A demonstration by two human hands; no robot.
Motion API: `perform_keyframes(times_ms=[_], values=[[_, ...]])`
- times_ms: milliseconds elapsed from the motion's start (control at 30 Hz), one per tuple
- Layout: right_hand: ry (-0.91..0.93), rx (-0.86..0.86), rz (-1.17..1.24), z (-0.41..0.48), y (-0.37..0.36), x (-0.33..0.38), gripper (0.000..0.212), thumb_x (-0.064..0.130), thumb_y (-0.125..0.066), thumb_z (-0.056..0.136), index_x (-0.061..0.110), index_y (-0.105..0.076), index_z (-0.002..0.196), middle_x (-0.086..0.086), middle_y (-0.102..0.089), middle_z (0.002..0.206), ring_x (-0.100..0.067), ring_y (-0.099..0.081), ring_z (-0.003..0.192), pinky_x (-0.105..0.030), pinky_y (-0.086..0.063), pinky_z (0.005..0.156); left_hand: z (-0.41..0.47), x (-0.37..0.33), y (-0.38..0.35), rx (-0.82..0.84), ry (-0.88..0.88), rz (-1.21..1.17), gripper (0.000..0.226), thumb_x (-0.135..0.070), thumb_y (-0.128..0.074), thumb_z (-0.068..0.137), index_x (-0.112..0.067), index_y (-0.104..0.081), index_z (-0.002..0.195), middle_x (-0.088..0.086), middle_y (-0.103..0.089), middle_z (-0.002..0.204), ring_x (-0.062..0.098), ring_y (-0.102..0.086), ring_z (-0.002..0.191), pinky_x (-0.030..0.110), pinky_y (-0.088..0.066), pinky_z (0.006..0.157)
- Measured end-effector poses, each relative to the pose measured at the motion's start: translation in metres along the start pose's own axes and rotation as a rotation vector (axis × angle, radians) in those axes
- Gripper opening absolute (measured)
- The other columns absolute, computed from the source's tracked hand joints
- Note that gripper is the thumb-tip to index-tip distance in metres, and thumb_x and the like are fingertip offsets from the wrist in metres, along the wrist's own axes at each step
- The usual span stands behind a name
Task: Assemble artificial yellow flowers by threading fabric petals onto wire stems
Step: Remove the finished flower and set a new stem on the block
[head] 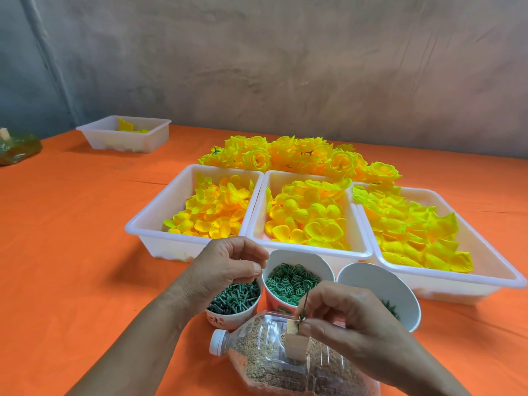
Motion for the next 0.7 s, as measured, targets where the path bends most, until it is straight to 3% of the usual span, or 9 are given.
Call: perform_keyframes(times_ms=[100, 167, 233, 400, 567, 700], values=[[0.003, -0.007, 0.015, 0.001, 0.002, 0.001, 0.010, 0.028, -0.071, 0.079, 0.035, -0.063, 0.077, 0.008, -0.064, 0.068, 0.002, -0.048, 0.058, -0.011, -0.037, 0.057, -0.003, -0.003, -0.002, 0.005, -0.011, 0.021, 0.020, -0.011, -0.068, 0.068, -0.025, -0.078, 0.078, 0.003, -0.073, 0.083, 0.013, -0.066, 0.078, 0.022, -0.055, 0.070], [-0.003, 0.003, 0.021, 0.002, 0.002, 0.001, 0.010, 0.025, -0.070, 0.080, 0.032, -0.064, 0.078, 0.003, -0.065, 0.070, 0.002, -0.047, 0.058, -0.012, -0.037, 0.057, -0.007, -0.008, -0.008, 0.032, -0.031, 0.063, 0.020, -0.013, -0.068, 0.068, -0.026, -0.078, 0.079, 0.000, -0.073, 0.081, 0.010, -0.065, 0.077, 0.022, -0.054, 0.071], [-0.020, 0.027, 0.047, 0.002, 0.000, -0.002, 0.009, 0.023, -0.071, 0.082, 0.029, -0.065, 0.079, -0.003, -0.065, 0.070, 0.001, -0.047, 0.059, -0.015, -0.038, 0.057, -0.014, -0.014, -0.019, 0.122, -0.052, 0.116, 0.020, -0.012, -0.070, 0.069, -0.026, -0.077, 0.082, -0.003, -0.071, 0.080, 0.007, -0.064, 0.076, 0.020, -0.052, 0.071], [-0.073, 0.036, 0.052, 0.000, -0.004, -0.010, 0.007, 0.028, -0.072, 0.077, 0.032, -0.067, 0.078, 0.006, -0.063, 0.076, 0.000, -0.051, 0.062, -0.017, -0.042, 0.060, -0.037, -0.025, -0.054, 0.418, -0.050, 0.107, 0.025, -0.008, -0.077, 0.068, -0.026, -0.074, 0.086, 0.000, -0.066, 0.081, 0.014, -0.059, 0.076, 0.021, -0.049, 0.070], [-0.113, 0.041, 0.073, 0.000, -0.007, -0.016, 0.006, 0.028, -0.069, 0.076, 0.031, -0.065, 0.078, 0.017, -0.056, 0.074, 0.003, -0.047, 0.062, -0.015, -0.038, 0.059, -0.040, -0.029, -0.065, 0.431, -0.123, 0.323, 0.026, -0.002, -0.075, 0.071, -0.023, -0.072, 0.088, -0.012, -0.064, 0.074, 0.010, -0.057, 0.070, 0.021, -0.047, 0.067], [-0.126, 0.033, 0.067, -0.001, -0.008, -0.018, 0.003, 0.033, -0.068, 0.075, 0.033, -0.065, 0.075, 0.017, -0.054, 0.071, 0.002, -0.046, 0.060, -0.016, -0.036, 0.057, -0.038, -0.026, -0.066, 0.396, -0.109, 0.397, 0.020, -0.008, -0.075, 0.074, -0.024, -0.074, 0.087, -0.011, -0.066, 0.072, 0.010, -0.060, 0.071, 0.027, -0.049, 0.070]])
Point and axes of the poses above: each hand's wrist, its own z-axis towards the middle knuckle, its own y-axis out of the back of the hand, x = y × z, the point moved 7 cm from there along z, towards the middle knuckle
